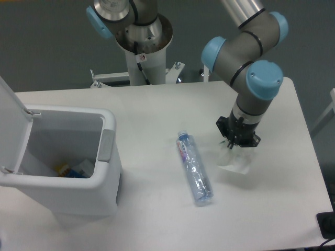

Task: Place the trash in the trash can
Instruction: 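Close the gripper on the clear plastic bag, then lift the bag and carry it over the open white trash bin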

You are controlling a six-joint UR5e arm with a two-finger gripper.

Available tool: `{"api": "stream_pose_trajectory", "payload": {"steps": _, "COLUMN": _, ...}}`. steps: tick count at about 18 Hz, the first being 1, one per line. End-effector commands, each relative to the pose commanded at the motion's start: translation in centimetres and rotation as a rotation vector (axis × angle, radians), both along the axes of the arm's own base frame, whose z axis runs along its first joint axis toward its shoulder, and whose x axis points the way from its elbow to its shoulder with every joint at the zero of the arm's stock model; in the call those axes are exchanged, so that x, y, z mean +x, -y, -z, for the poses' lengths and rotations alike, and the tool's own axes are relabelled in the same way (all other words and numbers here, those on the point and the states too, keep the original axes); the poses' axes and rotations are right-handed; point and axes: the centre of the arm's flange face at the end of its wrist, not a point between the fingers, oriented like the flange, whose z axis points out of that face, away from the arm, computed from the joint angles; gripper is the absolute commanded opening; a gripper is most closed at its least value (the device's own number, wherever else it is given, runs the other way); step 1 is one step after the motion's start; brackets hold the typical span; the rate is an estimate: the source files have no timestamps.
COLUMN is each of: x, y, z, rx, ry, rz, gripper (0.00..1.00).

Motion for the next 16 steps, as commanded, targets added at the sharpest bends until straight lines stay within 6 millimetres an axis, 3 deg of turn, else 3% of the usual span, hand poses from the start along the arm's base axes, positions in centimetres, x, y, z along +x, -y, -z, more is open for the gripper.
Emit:
{"api": "stream_pose_trajectory", "payload": {"steps": 6, "x": 1.2, "y": -2.1, "z": -6.3, "rx": 0.187, "ry": 0.031, "rz": -0.141, "gripper": 0.00}}
{"api": "stream_pose_trajectory", "payload": {"steps": 16, "x": 7.2, "y": -6.3, "z": -13.8, "rx": 0.430, "ry": 0.138, "rz": -0.155, "gripper": 0.00}}
